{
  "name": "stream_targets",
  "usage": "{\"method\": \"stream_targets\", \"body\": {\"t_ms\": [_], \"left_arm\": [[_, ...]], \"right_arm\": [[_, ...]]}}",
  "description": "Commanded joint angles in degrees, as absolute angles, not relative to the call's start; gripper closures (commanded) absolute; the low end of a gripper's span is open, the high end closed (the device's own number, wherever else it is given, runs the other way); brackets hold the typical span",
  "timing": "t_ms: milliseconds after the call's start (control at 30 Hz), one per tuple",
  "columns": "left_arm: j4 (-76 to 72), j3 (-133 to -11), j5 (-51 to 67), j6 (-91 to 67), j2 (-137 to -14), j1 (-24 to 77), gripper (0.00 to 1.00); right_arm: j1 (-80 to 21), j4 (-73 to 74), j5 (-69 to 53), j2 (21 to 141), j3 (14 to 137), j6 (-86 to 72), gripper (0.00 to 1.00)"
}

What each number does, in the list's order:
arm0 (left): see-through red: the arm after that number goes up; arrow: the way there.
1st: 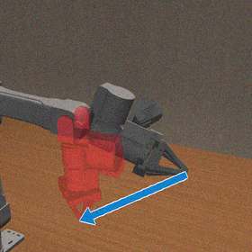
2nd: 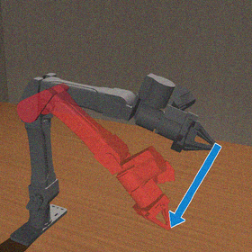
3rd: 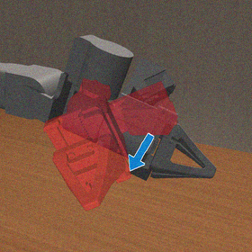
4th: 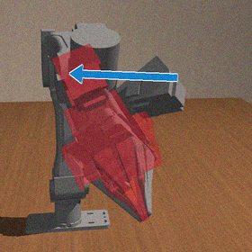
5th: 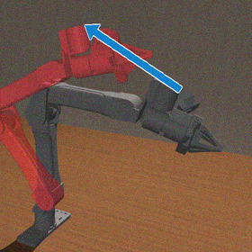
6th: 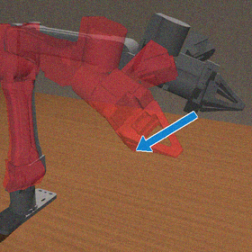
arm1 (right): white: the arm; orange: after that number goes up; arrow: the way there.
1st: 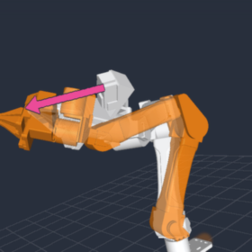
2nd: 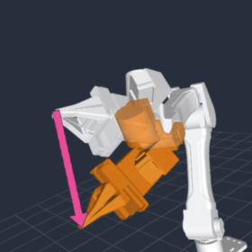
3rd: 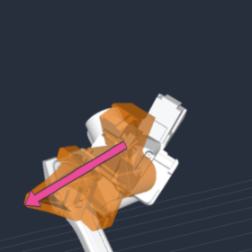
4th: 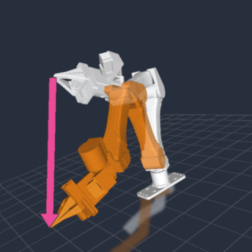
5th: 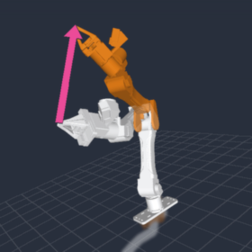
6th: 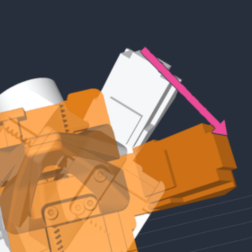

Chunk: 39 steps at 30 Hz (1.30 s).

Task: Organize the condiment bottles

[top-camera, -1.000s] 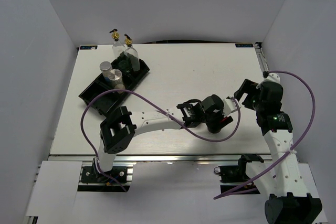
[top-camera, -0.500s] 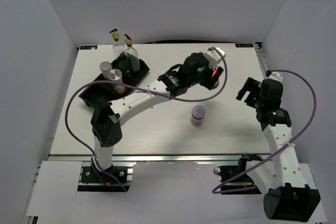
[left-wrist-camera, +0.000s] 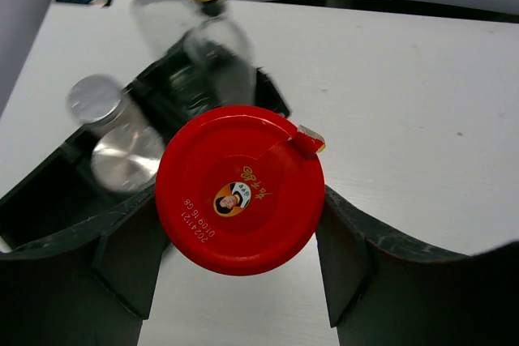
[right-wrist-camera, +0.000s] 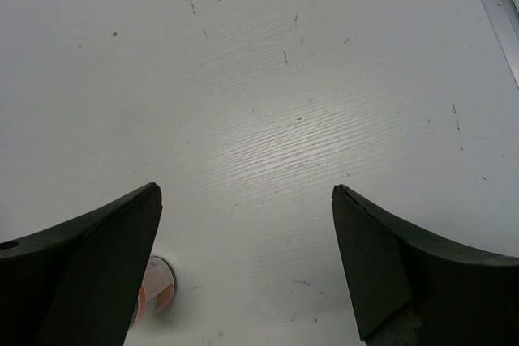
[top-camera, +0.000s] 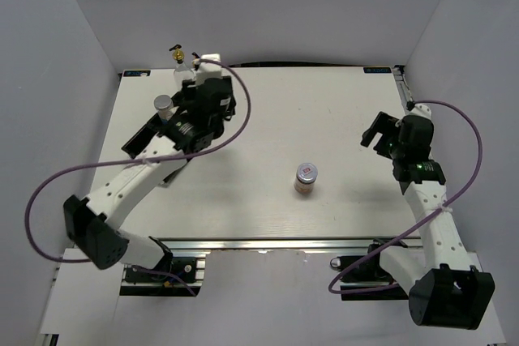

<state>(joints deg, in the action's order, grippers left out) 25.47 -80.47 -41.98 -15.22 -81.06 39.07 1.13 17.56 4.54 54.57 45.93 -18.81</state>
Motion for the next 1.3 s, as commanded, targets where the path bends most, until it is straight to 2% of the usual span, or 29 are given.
{"method": "stream_targets", "body": {"t_ms": [0,200,433,567,733,967,1267], "left_arm": [[27.32,-78.94,-52.11,-25.04,-73.22,38.94,1.0],[34.28,-73.75,-58.8,-32.08,-67.42,31.39,1.0],[34.2,-70.67,-52.22,-34.11,-65.66,15.67,1.0],[30.24,-69.52,-45.19,-33.05,-66.79,11.0,1.0],[28.14,-68.65,-42.38,-33.23,-69.87,5.55,1.0],[22.34,-66.63,-36.48,-32.7,-73.48,2.11,1.0],[23.82,-66.1,-36.39,-33.66,-77.52,0.26,1.0]], "right_arm": [[1.49,12.4,2.29,55.72,46.67,-19.6,0.11],[1.49,11.78,1.32,57.48,46.41,-19.25,0.11],[1.49,10.81,1.32,56.34,44.83,-19.6,0.11],[1.49,10.81,1.23,56.25,44.38,-19.77,0.1],[1.49,10.9,1.14,56.78,44.47,-19.86,0.11],[1.49,10.63,1.58,57.83,44.03,-19.95,0.11],[1.49,10.64,2.55,60.2,44.56,-20.57,0.11]]}}
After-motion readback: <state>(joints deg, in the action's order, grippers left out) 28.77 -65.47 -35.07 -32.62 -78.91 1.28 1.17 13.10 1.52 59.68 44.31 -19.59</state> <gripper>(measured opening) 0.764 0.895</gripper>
